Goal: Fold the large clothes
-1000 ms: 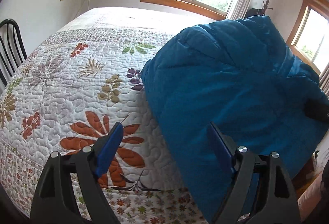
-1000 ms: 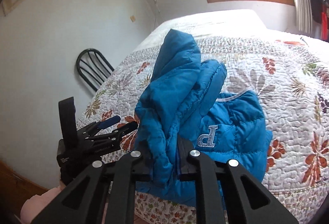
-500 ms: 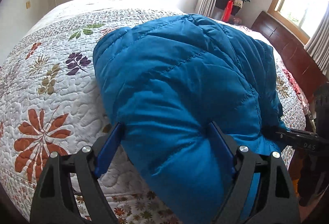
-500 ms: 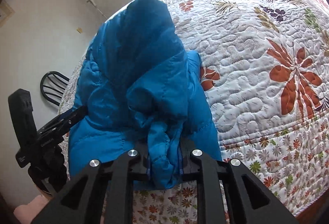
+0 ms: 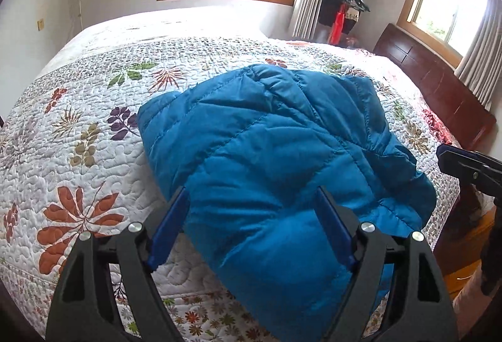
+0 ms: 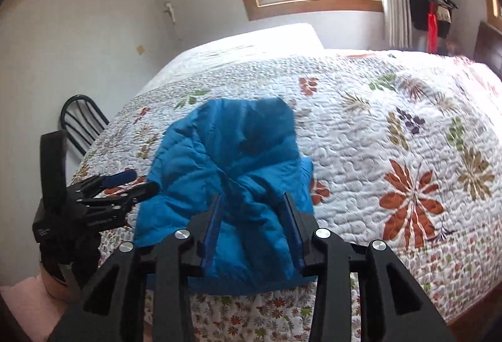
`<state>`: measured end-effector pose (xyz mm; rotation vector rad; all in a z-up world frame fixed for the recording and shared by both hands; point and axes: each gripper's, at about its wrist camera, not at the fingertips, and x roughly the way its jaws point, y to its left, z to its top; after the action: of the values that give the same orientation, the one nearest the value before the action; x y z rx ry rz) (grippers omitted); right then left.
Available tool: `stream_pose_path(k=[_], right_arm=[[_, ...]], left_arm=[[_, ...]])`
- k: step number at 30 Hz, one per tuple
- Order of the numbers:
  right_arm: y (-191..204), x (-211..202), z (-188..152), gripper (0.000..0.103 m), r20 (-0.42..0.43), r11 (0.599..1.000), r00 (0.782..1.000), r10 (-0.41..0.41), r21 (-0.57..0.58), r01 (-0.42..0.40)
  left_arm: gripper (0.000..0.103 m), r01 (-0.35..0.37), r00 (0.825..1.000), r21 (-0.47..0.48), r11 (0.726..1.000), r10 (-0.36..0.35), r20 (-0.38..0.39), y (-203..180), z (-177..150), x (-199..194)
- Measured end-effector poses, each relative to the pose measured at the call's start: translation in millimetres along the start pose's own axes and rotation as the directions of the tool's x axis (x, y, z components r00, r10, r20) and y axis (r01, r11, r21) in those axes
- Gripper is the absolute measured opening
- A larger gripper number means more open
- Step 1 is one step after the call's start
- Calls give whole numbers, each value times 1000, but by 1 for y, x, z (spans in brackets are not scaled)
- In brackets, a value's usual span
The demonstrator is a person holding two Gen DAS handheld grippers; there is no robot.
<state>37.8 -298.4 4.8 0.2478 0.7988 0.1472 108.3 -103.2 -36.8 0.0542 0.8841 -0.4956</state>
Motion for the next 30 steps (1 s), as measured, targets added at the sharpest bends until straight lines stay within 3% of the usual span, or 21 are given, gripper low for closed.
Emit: stream_pose_path(k=[5,9,13,21,26,30], right_arm=[[10,42,10,13,-96,999,995,-20,-47,16],[-19,64,5,0,-139,999,990,-23,27,27],[-47,76,-6,0,-172,992,983,62,121,-41],[-54,102,-21,0,-197,987,977,86,151,-56],[-45,76,-1,2,-174,991,980,97,113,-78],[-26,56,32,9,-100,999,994,37,23,-35]], left_arm=[[80,15,1000,11,1000,-14,-10,-7,6,7],[80,29,999,28,999,-28,-38,-13,2,19],[81,30,999,60,998,-28,-30,-17,-2,26],[81,74,996,51,996,-72,-53,-8,-8,45],[79,126,991,30,992,-125,-49,2,11,31],[79,112,994,11,994,-112,5,7,41,26]])
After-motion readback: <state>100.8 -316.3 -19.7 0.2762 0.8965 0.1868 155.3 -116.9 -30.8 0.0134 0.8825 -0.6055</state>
